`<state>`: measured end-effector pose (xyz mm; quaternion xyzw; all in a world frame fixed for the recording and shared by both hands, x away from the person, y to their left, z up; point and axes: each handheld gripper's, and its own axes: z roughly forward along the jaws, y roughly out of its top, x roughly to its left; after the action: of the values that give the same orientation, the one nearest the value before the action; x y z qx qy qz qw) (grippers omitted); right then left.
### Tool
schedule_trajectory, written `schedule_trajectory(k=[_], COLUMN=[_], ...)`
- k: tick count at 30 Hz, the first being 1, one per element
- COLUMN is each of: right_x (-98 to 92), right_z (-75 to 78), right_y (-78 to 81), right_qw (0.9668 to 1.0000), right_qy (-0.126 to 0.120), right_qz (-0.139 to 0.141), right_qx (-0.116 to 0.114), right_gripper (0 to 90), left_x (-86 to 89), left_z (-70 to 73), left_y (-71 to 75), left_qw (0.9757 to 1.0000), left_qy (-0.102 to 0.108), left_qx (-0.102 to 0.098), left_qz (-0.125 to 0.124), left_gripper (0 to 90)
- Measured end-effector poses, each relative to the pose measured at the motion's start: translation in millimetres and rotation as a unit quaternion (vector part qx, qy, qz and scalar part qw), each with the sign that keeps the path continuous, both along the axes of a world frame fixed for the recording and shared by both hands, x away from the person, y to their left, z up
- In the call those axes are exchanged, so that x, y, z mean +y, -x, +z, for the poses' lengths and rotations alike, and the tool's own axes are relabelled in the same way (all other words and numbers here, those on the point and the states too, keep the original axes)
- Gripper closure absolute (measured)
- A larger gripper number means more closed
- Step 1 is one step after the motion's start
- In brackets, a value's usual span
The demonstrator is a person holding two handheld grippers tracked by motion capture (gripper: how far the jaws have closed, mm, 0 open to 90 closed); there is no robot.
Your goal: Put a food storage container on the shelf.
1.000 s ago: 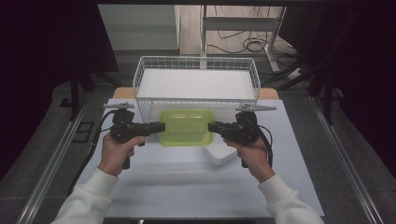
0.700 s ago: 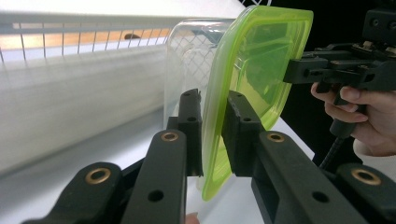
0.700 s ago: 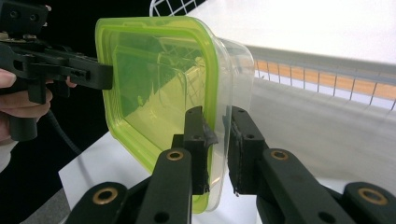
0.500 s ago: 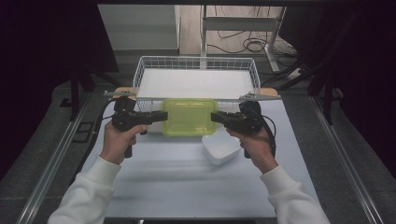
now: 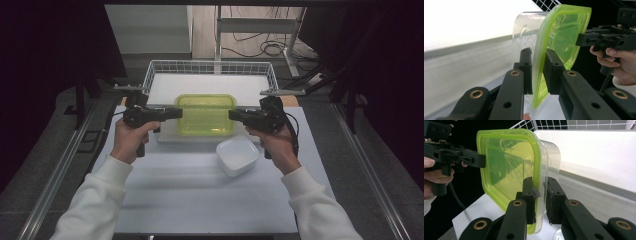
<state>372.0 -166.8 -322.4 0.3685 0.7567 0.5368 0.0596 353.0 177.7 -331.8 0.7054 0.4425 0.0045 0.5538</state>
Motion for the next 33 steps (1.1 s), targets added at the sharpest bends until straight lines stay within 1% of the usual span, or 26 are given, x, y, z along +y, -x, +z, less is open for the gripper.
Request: schedule_trajectory(k=[7, 11, 13, 18, 19, 25, 27, 29, 33], right_x=[-0.5, -1.4, -1.9, -0.8, -0.6, -0.4, 0.1, 1.0, 1.6], right_z=[11.1, 17.6, 20.4, 27.6, 28.5, 33.2, 33.5, 33.2, 33.1], right_y=[-17.4, -28.0, -33.9, -49.1, -51.5, -70.6, -75.8, -80.0, -85.7], right_qw=[1.0000, 1.0000, 0.9999, 0.9998, 0.9998, 0.9996, 0.9995, 0.9994, 0.9992], right_qy=[0.000, 0.003, 0.001, 0.000, -0.001, -0.007, -0.008, -0.006, -0.006], right_qz=[-0.005, -0.005, -0.007, -0.010, -0.010, -0.012, -0.012, -0.012, -0.014], right_qx=[0.001, 0.005, 0.008, 0.015, 0.016, 0.025, 0.029, 0.033, 0.037], right_gripper=[78.4, 78.5, 78.5, 78.5, 78.5, 78.7, 78.7, 78.7, 78.7], left_x=[-0.5, -0.5, -0.6, 1.1, 1.4, 2.6, 2.9, 3.1, 2.7], left_z=[10.9, 17.9, 21.4, 28.5, 29.5, 30.6, 30.3, 30.1, 28.3], left_y=[-18.1, -29.6, -35.8, -53.1, -56.4, -72.9, -77.3, -80.7, -86.7], left_qw=[1.0000, 1.0000, 1.0000, 0.9999, 0.9999, 0.9996, 0.9995, 0.9996, 0.9994], left_qy=[0.002, 0.001, 0.001, 0.001, 0.004, 0.015, 0.015, 0.012, 0.014], left_qx=[-0.001, 0.002, 0.002, 0.008, 0.010, 0.022, 0.026, 0.027, 0.031], left_qz=[-0.002, -0.007, -0.007, -0.011, -0.012, -0.010, -0.007, -0.007, -0.005], left_gripper=[78.1, 78.0, 77.9, 77.9, 77.9, 77.8, 77.8, 77.9, 78.0])
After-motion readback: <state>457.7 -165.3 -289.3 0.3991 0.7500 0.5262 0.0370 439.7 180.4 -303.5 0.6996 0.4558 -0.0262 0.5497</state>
